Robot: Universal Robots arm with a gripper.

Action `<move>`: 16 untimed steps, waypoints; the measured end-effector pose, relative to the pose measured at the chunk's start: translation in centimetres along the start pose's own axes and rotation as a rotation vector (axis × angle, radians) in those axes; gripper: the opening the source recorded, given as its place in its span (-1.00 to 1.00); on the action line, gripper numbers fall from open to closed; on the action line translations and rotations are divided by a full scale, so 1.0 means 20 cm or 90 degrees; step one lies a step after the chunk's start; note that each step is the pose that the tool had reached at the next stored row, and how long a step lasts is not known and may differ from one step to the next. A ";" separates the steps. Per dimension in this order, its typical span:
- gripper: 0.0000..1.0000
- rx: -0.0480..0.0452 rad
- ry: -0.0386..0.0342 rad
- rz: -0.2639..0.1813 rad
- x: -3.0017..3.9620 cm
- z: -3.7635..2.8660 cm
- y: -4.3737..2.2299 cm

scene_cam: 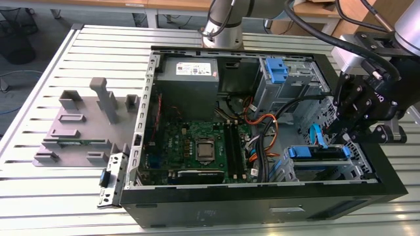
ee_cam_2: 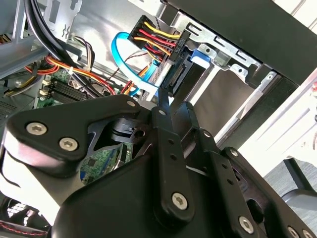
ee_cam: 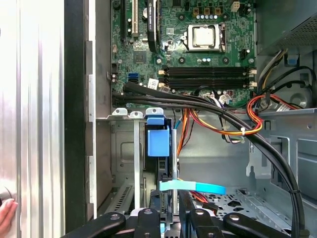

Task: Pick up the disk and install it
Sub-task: 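Insert the second disk wire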

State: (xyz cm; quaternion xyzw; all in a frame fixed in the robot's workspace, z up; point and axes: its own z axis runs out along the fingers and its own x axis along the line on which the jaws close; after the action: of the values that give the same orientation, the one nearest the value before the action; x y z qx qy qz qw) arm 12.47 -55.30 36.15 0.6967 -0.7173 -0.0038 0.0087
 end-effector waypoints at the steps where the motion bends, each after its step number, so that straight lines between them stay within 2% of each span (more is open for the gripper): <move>1: -0.40 0.0000 -0.0001 0.000 0.000 0.000 -0.001; 9: -0.40 0.0000 -0.0001 0.000 -0.001 0.000 -0.024; 16: -0.40 0.0000 -0.0001 0.000 -0.001 0.000 -0.024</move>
State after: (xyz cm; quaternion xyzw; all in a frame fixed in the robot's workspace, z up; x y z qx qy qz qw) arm 12.95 -55.28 36.15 0.6967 -0.7173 -0.0038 0.0086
